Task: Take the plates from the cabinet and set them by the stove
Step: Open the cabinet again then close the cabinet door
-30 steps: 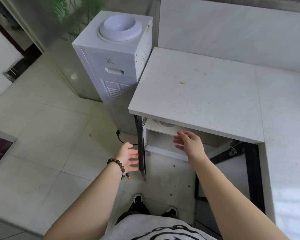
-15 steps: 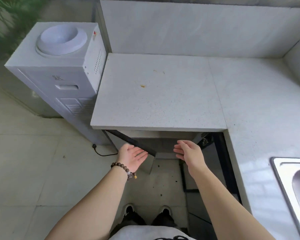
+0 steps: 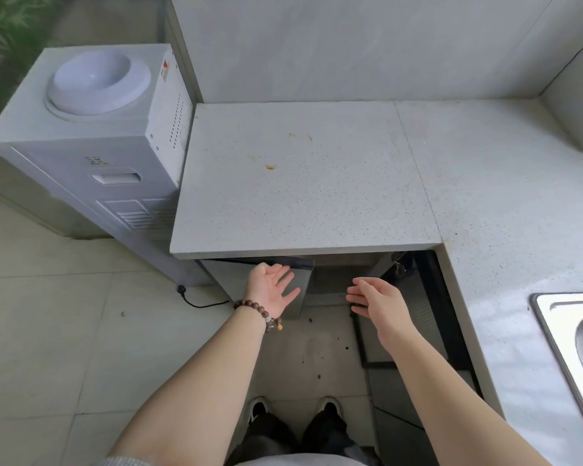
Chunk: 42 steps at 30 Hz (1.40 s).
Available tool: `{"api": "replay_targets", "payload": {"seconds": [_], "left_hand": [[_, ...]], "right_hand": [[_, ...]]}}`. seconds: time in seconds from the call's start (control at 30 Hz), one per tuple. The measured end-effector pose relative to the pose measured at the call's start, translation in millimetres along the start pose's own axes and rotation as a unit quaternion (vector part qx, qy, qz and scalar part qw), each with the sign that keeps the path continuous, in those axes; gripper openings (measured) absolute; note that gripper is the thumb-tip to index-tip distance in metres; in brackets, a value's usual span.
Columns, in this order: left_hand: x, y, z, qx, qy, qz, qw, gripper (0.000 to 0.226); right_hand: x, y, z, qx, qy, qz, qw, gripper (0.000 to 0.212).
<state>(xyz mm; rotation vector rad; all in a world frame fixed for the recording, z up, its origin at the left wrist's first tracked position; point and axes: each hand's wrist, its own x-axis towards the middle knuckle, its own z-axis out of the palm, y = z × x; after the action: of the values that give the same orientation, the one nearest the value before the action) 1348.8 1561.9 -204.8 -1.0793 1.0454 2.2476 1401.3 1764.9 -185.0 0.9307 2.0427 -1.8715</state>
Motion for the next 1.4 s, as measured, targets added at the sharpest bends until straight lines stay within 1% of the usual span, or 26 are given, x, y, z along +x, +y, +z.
{"api": "replay_targets", "payload": {"seconds": [0.1,0.2,0.37,0.5,0.6,0.7,0.83,0.9,1.03,1.13,1.23,1.33,1.4], "left_hand": [[2.9,4.7,6.2,0.0,-0.011,0.005,1.0,0.051],[6.8,5.7,9.4,-0.009,-0.02,0.014,1.0,0.04],[4.7,-1.6,8.0,0.005,-0.023,0.015,1.0,0.05],[-4.8,-13.7,9.7,0.078,-0.019,0.035,0.996,0.045],[-14.7,-26.5,14.9,0.154,-0.034,0.065,0.985,0.04],[-22.6,-42.2,26.3,0.214,-0.047,0.089,0.972,0.034],[-29.3,-67.1,44.3,0.269,-0.061,0.085,0.957,0.03],[-30.6,-78.6,53.2,0.284,-0.069,0.076,0.953,0.027],[-31.4,-99.1,65.2,0.306,-0.093,0.062,0.946,0.025],[-32.0,-112.2,69.1,0.336,-0.108,0.053,0.934,0.025],[-33.9,-121.6,68.0,0.362,-0.109,0.04,0.925,0.026],[-36.5,-127.3,62.3,0.387,-0.101,0.029,0.916,0.025],[-37.6,-128.8,58.3,0.397,-0.092,0.026,0.913,0.023]], "right_hand": [[0.5,2.0,-5.4,-0.004,0.009,-0.005,1.0,0.019],[0.3,4.1,-10.3,0.002,0.019,-0.003,1.0,0.019],[-4.0,6.8,-11.5,0.011,0.029,0.003,1.0,0.018],[-6.4,8.8,-11.2,0.013,0.035,0.008,0.999,0.018],[-9.3,12.6,-15.2,0.023,0.055,0.021,0.998,0.019],[-17.8,19.2,-24.1,0.057,0.081,0.042,0.994,0.018],[-33.4,30.0,-40.8,0.098,0.121,0.063,0.986,0.019],[-40.6,39.2,-54.1,0.14,0.144,0.085,0.976,0.021],[-54.5,64.7,-82.1,0.244,0.191,0.137,0.941,0.025],[-58.8,85.2,-96.8,0.295,0.237,0.164,0.911,0.036],[-58.0,98.1,-104.3,0.355,0.257,0.191,0.878,0.048],[-51.9,105.7,-108.4,0.402,0.263,0.174,0.86,0.059],[-48.1,107.4,-109.2,0.419,0.267,0.165,0.852,0.06]]}}
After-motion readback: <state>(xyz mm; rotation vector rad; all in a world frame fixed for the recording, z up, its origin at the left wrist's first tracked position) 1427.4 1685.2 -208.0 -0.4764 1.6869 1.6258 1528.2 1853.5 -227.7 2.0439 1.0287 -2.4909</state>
